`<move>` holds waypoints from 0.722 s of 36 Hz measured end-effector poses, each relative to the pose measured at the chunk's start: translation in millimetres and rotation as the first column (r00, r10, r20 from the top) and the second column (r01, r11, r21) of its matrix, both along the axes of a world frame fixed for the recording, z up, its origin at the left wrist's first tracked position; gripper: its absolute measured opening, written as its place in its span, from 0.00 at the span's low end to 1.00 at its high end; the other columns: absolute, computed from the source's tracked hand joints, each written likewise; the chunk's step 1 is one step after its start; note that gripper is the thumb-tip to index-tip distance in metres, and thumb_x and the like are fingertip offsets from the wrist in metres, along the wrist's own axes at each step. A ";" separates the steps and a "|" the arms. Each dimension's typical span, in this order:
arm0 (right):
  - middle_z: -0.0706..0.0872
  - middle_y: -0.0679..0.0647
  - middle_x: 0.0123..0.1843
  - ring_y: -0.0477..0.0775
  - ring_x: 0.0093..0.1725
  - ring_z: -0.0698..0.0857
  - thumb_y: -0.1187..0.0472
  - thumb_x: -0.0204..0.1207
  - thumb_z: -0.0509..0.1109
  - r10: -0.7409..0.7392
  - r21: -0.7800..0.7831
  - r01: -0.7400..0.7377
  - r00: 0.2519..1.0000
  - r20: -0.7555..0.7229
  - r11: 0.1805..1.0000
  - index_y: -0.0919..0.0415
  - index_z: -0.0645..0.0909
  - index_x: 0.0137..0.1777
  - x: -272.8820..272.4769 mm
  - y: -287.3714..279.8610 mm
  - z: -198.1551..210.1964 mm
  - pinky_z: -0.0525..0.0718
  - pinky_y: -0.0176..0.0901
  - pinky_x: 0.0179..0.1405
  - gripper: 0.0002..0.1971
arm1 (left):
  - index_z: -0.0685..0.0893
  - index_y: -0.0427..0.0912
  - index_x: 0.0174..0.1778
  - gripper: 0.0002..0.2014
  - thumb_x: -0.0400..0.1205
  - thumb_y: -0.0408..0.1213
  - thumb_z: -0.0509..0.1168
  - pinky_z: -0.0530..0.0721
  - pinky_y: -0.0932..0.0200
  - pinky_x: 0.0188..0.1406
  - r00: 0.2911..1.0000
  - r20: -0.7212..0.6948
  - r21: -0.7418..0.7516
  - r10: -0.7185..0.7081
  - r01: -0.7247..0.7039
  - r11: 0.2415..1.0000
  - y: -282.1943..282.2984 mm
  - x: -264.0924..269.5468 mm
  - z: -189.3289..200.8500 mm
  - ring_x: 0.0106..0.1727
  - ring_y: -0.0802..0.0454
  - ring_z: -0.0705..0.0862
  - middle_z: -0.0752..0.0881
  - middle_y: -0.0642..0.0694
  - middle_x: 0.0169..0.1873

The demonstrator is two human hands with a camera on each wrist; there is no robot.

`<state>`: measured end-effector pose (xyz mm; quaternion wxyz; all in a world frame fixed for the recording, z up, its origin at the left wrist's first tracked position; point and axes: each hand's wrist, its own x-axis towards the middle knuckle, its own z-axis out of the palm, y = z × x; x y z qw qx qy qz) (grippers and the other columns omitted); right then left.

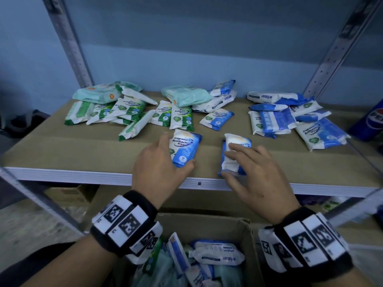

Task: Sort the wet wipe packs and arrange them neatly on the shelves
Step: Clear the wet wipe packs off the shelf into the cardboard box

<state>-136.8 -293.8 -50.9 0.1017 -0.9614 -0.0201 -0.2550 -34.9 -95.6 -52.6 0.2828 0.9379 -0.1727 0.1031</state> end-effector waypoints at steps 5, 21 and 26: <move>0.81 0.53 0.70 0.58 0.59 0.76 0.42 0.80 0.67 -0.185 0.121 0.188 0.982 -0.035 0.975 0.56 0.85 0.63 3.5 3.8 -1.8 0.79 0.53 0.61 0.21 | 0.74 0.45 0.71 0.36 0.72 0.61 0.72 0.77 0.51 0.46 0.999 -0.050 0.074 0.010 -0.006 0.997 -4.1 1.9 3.0 0.55 0.40 0.84 0.87 0.43 0.53; 0.76 0.59 0.59 0.65 0.55 0.79 0.32 0.73 0.62 -0.375 0.238 0.424 0.899 -0.227 0.874 0.55 0.73 0.62 17.7 14.2 -1.1 0.80 0.55 0.51 0.29 | 0.76 0.51 0.68 0.33 0.68 0.57 0.76 0.77 0.52 0.47 0.992 -0.115 0.157 -0.043 0.061 0.986 8.1 13.3 18.4 0.54 0.41 0.83 0.87 0.45 0.53; 0.76 0.55 0.56 0.63 0.52 0.78 0.47 0.69 0.72 -0.314 0.180 0.365 0.913 -0.261 0.913 0.55 0.73 0.59 24.2 12.1 2.9 0.71 0.48 0.42 0.22 | 0.76 0.47 0.63 0.35 0.66 0.62 0.78 0.79 0.51 0.47 0.993 -0.110 0.111 -0.046 0.059 0.992 9.8 17.6 16.4 0.54 0.42 0.84 0.87 0.46 0.53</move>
